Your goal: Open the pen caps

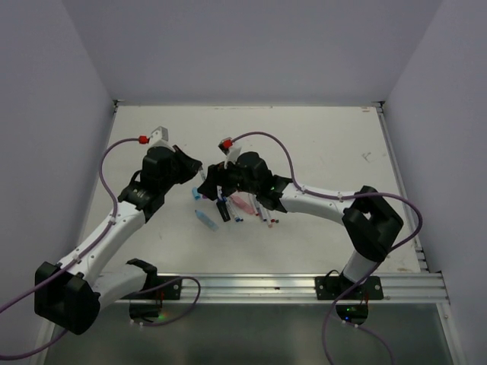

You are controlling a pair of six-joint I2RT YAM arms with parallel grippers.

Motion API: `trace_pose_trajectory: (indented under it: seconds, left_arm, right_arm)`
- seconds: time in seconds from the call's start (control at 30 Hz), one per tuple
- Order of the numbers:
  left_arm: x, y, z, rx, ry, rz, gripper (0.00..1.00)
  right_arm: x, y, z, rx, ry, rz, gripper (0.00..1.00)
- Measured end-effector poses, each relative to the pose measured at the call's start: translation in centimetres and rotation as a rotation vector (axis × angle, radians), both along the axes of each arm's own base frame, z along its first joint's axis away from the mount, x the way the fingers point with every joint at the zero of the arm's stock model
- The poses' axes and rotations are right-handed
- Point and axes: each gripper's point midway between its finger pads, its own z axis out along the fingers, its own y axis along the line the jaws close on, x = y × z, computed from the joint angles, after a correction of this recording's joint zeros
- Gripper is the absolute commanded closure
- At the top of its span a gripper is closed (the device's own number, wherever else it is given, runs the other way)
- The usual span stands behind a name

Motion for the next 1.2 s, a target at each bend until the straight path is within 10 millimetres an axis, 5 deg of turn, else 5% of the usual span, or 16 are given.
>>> trace_pose_trajectory:
  seconds: [0.07, 0.27, 0.37, 0.53, 0.6, 0.8, 1.2]
  left_arm:
    - [-0.1, -0.2, 0.1, 0.000, -0.005, -0.003, 1.00]
    - [-0.1, -0.7, 0.5, -0.007, -0.026, -0.018, 1.00]
    - [-0.1, -0.9, 0.8, -0.009, -0.040, -0.023, 0.96]
    - [-0.1, -1.1, 0.9, 0.008, -0.058, -0.053, 0.59]
    - [-0.2, -1.4, 0.8, 0.011, -0.061, -0.073, 0.52]
    - [-0.5, -2.1, 0.5, 0.018, -0.063, -0.123, 0.48]
    - [-0.3, -2.7, -1.3, 0.037, -0.020, -0.158, 0.55]
  right_arm:
    - [0.1, 0.1, -0.3, -0.004, 0.005, 0.000, 0.37]
    - [0.0, 0.2, -0.4, -0.002, 0.008, 0.002, 0.89]
    - [0.3, 0.0, -0.5, -0.005, 0.008, -0.008, 1.00]
    - [0.3, -0.1, -0.6, -0.009, 0.002, -0.006, 1.00]
    - [0.1, -0.3, -1.0, -0.019, 0.004, -0.003, 1.00]
    - [-0.4, -0.9, -2.1, -0.050, 0.001, 0.002, 1.00]
    - [-0.5, -1.1, -0.6, -0.034, -0.040, 0.010, 1.00]
